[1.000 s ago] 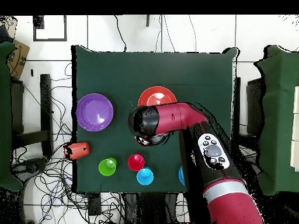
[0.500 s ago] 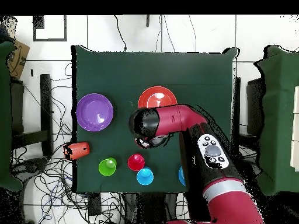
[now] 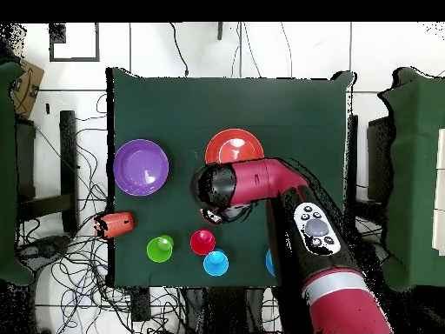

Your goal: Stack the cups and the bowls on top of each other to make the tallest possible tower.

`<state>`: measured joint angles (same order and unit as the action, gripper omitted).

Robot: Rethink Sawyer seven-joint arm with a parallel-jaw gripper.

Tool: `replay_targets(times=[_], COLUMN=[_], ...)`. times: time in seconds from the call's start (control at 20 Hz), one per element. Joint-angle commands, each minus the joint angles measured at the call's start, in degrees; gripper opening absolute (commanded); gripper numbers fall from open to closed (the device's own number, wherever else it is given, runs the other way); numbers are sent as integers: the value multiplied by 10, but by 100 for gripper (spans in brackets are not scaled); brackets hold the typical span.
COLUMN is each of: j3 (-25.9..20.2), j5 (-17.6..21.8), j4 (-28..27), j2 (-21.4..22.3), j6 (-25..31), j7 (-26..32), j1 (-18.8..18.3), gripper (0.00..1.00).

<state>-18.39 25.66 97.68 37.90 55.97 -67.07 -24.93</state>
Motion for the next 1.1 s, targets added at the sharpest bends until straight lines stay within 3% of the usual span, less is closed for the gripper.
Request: replay_targets(times=[0.05,0.75,1.1], j3=[-3,-29,-49], j5=[-15,-12,28], j4=[30,69,58], j2=[15,57,55], j6=[4,-2,-22], j7=[-56,-6,34], j1=[8,1,16], gripper=[100,100,100])
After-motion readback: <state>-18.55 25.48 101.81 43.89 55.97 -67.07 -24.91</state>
